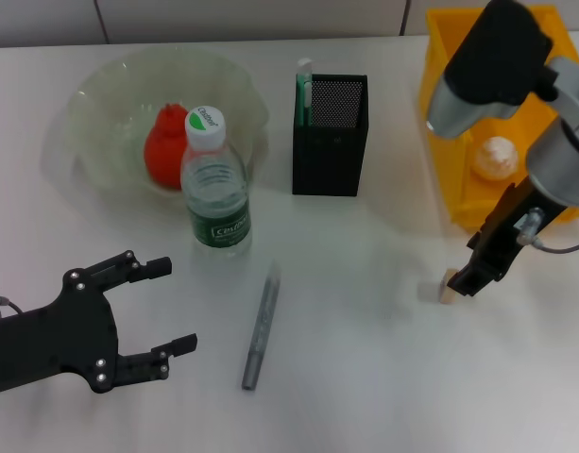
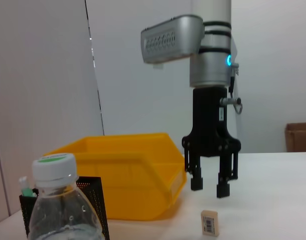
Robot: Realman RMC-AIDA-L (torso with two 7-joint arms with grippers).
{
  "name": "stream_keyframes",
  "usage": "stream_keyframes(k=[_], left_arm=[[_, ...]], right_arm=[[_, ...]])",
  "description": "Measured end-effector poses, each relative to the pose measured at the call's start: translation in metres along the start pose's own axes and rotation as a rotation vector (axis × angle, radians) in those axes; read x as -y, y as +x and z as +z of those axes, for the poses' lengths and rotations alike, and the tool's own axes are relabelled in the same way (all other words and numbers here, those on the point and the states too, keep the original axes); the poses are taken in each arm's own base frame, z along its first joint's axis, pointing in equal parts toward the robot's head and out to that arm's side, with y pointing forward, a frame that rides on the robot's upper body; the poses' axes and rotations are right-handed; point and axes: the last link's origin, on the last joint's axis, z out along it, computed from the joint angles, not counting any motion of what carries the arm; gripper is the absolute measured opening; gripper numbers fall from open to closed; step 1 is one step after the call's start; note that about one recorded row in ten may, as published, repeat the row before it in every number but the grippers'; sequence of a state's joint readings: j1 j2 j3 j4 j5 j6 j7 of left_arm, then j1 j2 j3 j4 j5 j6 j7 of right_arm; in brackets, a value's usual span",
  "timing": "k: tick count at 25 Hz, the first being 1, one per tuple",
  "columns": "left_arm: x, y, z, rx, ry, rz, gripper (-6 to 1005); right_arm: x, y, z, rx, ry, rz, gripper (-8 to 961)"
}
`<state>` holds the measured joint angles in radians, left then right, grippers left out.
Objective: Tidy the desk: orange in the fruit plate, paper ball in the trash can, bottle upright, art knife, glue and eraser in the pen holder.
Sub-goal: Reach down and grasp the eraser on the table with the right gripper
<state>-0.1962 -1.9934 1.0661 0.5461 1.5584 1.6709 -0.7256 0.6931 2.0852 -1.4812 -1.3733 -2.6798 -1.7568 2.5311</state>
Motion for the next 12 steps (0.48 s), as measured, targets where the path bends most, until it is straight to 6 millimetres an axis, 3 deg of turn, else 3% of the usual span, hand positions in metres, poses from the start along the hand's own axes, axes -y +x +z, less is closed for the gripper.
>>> stream_keyframes(k=[12], left_arm=[[-0.002, 0.000, 0.001, -0.005, -0.001, -0.003, 821]], right_arm=[[-0.002, -0.010, 0.027, -0.041, 0.006, -0.025, 581]])
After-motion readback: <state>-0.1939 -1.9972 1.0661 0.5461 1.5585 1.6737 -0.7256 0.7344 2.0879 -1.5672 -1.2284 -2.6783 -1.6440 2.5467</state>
